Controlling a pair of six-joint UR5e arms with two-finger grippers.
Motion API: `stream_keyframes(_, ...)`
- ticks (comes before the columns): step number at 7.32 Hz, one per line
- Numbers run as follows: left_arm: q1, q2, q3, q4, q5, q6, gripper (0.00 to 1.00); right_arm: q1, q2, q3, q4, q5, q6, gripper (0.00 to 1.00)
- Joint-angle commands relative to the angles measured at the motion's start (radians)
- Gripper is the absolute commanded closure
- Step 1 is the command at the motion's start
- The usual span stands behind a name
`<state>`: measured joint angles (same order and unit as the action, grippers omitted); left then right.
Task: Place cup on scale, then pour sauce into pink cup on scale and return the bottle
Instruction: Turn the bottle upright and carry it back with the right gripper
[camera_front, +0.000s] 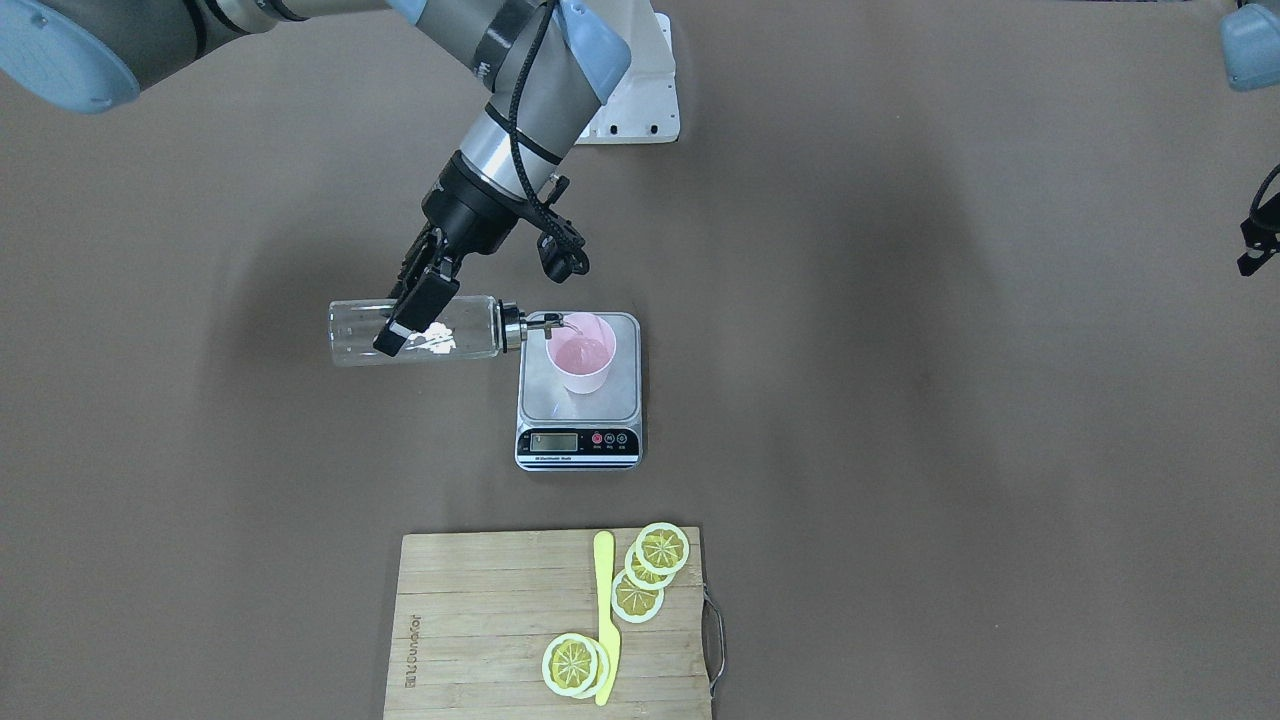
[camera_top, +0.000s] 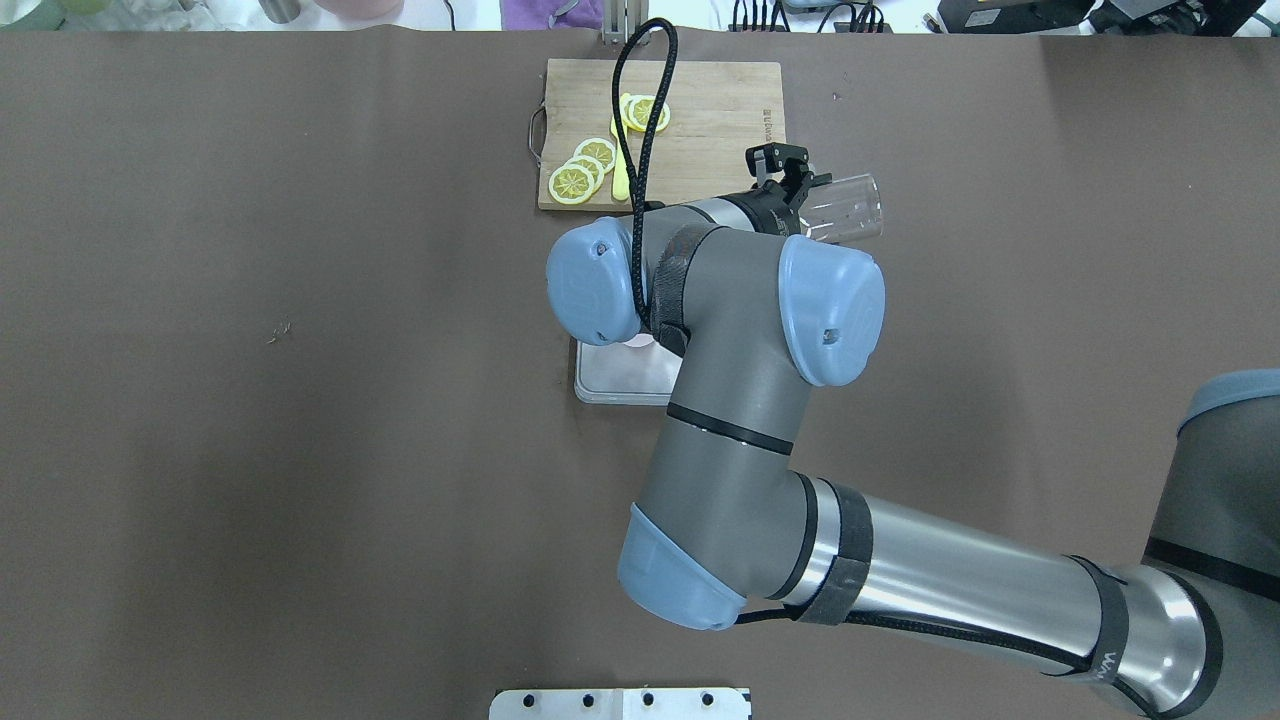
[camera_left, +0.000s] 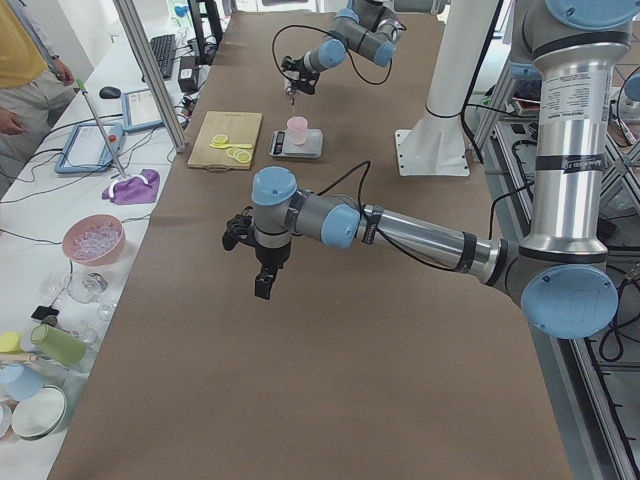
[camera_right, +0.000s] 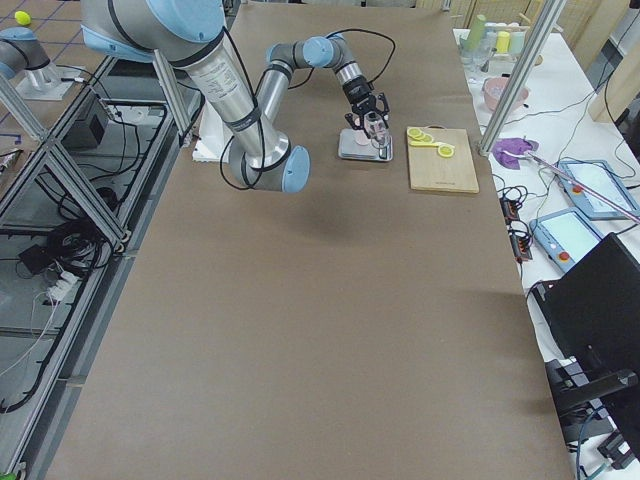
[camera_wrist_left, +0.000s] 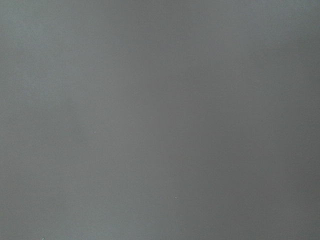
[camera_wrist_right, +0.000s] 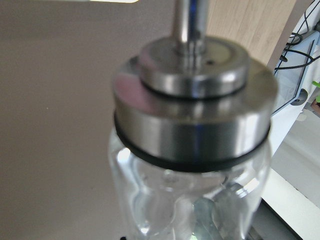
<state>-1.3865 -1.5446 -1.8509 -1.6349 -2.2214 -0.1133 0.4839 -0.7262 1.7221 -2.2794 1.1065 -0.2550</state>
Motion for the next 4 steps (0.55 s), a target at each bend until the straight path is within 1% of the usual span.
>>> stream_keyframes(1, 0.0, -0.002, -0.008, 0.001, 0.002, -0.002, 0.02, 0.019, -0.099, 0.043, 0.183, 0.094, 0.003, 1.0)
stream_keyframes(2, 0.0, 0.0, -0.013, 0.001, 0.002, -0.003, 0.02, 0.036, -0.108, 0.069, 0.205, 0.137, 0.005, 1.0)
stream_keyframes(3, 0.0, 0.0, -0.016, 0.001, 0.002, -0.003, 0.02, 0.053, -0.161, 0.133, 0.262, 0.192, 0.016, 1.0)
stream_keyframes(4, 0.0, 0.0, -0.021, 0.001, 0.002, -0.018, 0.02, 0.093, -0.245, 0.166, 0.402, 0.314, 0.04, 1.0)
